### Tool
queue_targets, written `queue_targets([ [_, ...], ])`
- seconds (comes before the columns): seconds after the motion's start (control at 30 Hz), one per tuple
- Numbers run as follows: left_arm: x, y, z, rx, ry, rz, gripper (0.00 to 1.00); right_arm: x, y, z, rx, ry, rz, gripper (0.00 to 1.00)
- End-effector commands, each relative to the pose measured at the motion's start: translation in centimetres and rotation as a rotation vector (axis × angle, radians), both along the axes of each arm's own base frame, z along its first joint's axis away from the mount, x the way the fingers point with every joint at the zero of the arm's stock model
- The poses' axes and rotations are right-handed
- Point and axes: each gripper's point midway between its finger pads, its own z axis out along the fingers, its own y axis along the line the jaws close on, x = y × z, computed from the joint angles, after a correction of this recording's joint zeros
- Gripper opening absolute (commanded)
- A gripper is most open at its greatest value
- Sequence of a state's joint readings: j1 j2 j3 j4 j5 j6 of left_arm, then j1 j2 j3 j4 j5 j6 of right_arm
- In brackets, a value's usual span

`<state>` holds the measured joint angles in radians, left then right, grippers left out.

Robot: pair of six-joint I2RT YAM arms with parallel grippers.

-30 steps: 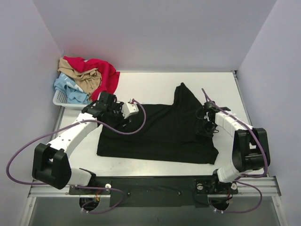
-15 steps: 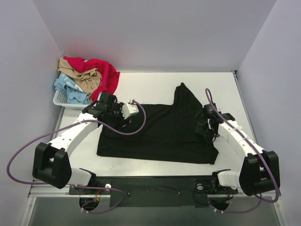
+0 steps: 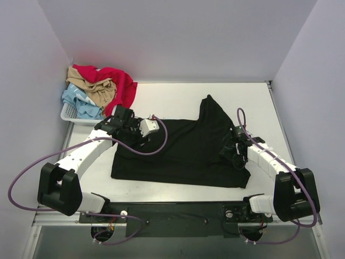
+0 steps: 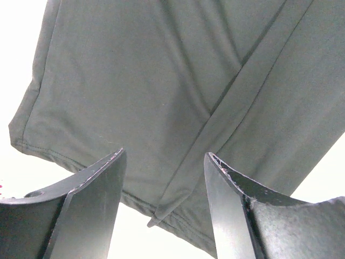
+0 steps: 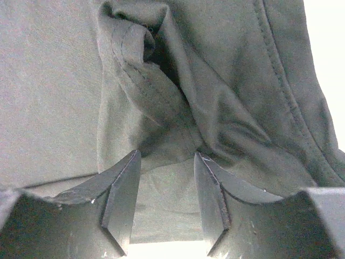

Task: Fold and stack the t-shirts
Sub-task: Fold the flattened tshirt in 1/3 of the way

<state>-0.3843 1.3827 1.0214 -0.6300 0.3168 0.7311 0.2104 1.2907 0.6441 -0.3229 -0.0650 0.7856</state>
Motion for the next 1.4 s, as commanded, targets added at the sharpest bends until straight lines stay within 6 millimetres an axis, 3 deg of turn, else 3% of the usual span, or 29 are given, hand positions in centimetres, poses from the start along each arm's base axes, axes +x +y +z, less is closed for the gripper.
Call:
queue_targets([
  [0.0,0.8,-0.6,0.5,-0.023,-0.039,-0.024,0.69,0.4,-0.1,-0.5,0.007,-0.013,-0.054,0.39],
  [0.13,0.8,-0.5,0.5,-0.024,-0.040,-0.028,0.69,0.7,-1.7,-0.5,-0.066,-0.039,-0.088,0.30],
  [0.4,0.9,-0.3,0.7,-0.015,-0.049,-0.028,0.69,-0.1,-2.2,-1.7,-0.064,-0.010,-0.098,0.30],
  [0.6,0.8,-0.2,0.9,-0.017,-0.051,-0.029,0.69,-0.2,-2.5,-1.8,-0.072,-0.010,-0.102,0.07],
  [0.63,0.8,-0.2,0.9,-0.017,-0.049,-0.030,0.69,-0.2,-2.5,-1.7,-0.076,-0.015,-0.100,0.01],
  [0.87,0.9,-0.2,1.2,-0.018,-0.055,-0.031,0.69,0.4,-2.7,0.6,-0.139,-0.047,-0.047,0.00],
  [1.1,1.2,-0.2,1.3,-0.020,-0.059,-0.027,0.69,1.7,-1.2,2.8,-0.188,-0.087,0.043,0.00],
  [1.37,1.4,0.1,1.2,-0.022,-0.062,-0.016,0.69,5.8,2.8,4.1,-0.221,-0.107,0.186,0.00],
])
